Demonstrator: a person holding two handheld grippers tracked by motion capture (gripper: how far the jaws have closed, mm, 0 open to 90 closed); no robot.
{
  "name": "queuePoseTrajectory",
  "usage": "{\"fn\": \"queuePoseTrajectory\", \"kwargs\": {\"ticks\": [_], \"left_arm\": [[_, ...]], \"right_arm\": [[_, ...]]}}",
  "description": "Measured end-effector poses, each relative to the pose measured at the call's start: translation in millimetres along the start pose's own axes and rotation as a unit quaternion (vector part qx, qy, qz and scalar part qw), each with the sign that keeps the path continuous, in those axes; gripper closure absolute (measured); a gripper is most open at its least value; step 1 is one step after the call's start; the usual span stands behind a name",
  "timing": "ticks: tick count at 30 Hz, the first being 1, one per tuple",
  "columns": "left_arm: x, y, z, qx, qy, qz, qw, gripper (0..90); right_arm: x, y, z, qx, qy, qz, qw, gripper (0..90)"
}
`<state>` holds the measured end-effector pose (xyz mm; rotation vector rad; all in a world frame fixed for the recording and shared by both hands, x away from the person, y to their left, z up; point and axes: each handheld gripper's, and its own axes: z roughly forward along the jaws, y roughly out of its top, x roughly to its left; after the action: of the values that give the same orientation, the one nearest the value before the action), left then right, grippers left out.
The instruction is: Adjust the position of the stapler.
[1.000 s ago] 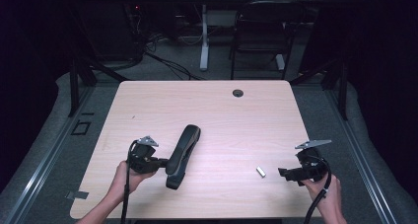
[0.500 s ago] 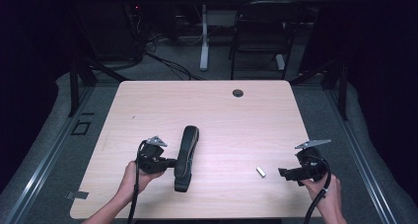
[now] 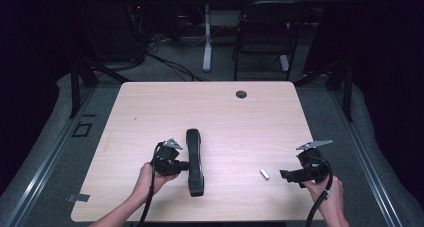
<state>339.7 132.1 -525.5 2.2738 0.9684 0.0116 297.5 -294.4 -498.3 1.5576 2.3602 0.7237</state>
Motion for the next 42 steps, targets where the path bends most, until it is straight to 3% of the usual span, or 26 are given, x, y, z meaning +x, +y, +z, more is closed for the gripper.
{"fn": "queuePoseTrajectory", "kwargs": {"ticks": [8, 13, 17, 22, 26, 34, 38, 42], "left_arm": [[-15.9, 15.0, 21.2, 0.004, -0.011, 0.024, 0.9996, 90.0], [-14.2, 15.8, 18.4, 0.006, -0.014, 0.033, 0.9993, 89.7], [-4.6, 13.5, 10.4, 0.015, -0.016, 0.034, 0.9992, 70.2], [14.9, 5.4, -0.4, 0.029, 0.009, 0.025, 0.9992, 40.8], [33.8, 0.4, -12.7, 0.024, 0.022, 0.005, 0.9995, 24.2], [55.7, -6.6, -29.3, 0.018, 0.047, -0.017, 0.9986, 8.4], [66.0, -20.1, -36.3, 0.031, 0.059, -0.023, 0.9975, 3.6], [77.3, -31.0, -45.7, 0.026, 0.064, -0.043, 0.9967, 0.0]], "right_arm": [[8.2, 2.7, 0.3, -0.003, 0.011, 0.001, 0.9999, 14.0], [16.3, 5.8, 0.9, 0.001, 0.022, -0.008, 0.9997, 14.3], [24.3, 9.7, 0.3, -0.001, 0.037, -0.012, 0.9992, 14.0], [33.2, 15.8, -1.4, -0.013, 0.050, -0.012, 0.9986, 12.9], [38.7, 22.0, -1.1, -0.014, 0.059, -0.016, 0.9980, 11.0], [52.5, 30.3, 6.1, -0.001, 0.075, -0.021, 0.9970, 3.5], [60.7, 35.3, 6.3, -0.001, 0.083, -0.024, 0.9963, 0.5], [69.4, 41.7, 5.9, 0.002, 0.094, -0.027, 0.9952, 0.0]]}}
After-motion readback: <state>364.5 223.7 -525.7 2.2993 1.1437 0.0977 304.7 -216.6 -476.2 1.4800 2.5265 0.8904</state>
